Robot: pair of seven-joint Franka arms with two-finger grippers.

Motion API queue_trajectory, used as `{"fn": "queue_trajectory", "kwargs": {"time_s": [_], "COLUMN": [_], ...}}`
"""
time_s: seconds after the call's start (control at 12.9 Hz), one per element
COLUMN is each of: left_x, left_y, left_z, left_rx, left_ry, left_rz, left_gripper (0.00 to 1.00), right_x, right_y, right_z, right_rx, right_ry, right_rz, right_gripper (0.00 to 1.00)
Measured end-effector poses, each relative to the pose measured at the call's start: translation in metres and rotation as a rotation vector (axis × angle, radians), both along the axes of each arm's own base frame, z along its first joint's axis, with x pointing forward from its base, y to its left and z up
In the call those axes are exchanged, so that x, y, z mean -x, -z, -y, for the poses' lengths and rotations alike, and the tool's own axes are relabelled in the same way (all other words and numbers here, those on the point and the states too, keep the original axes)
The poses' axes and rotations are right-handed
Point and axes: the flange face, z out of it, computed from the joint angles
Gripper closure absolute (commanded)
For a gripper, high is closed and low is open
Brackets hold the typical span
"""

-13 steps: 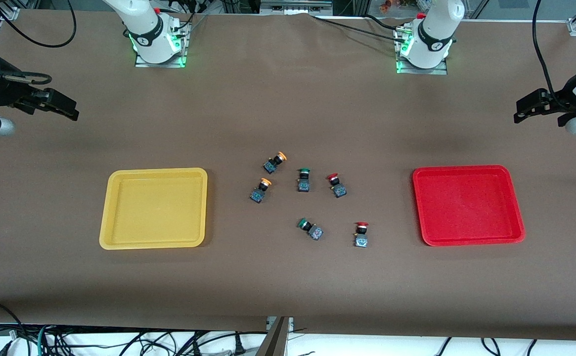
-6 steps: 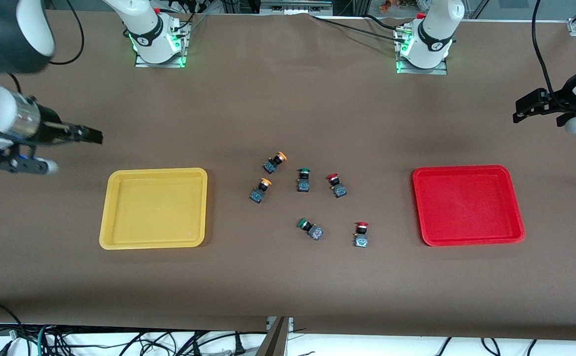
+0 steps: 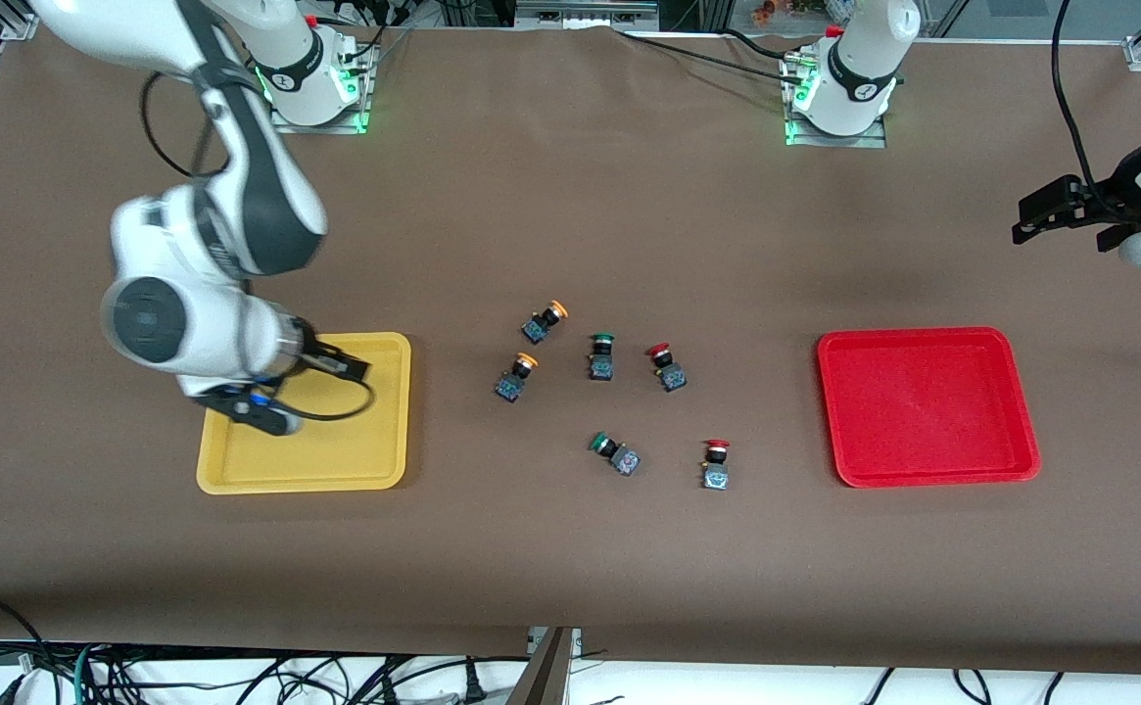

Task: Place red and yellow buttons in trays
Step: 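Move the right gripper from rest toward an orange-capped button, then close the right gripper on the orange-capped button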

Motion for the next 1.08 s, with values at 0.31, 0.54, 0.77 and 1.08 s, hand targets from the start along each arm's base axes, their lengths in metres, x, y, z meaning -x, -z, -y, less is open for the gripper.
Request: {"fn": "queue_trajectory", "kwargs": {"time_s": [0.31, 0.54, 0.77, 1.08], "left_x": [0.000, 0.000, 0.000, 0.000], "left_y": [0.000, 0.000, 0.000, 0.000], "left_z": [0.000, 0.000, 0.000, 0.000], "left_rx": [0.000, 0.000, 0.000, 0.000], "left_ry": [-0.001, -0.001, -0.001, -0.001], "left_rz": [0.000, 0.000, 0.000, 0.000], "left_gripper": [0.00, 0.00, 0.00, 0.00], "right_x": [0.017, 0.031, 0.041, 0.042], "right_y": [0.066, 0.109, 0.136, 0.166], "right_z": [-0.107, -0.153, -0.175, -0.180], "right_rx": [-0.013, -0.042, -0.060, -0.071], "right_ry": [0.170, 0.223, 0.219, 0.213], "right_rz": [0.106, 0.154, 0.174, 0.206], "right_gripper": [0.00, 0.00, 0.00, 0.61]}}
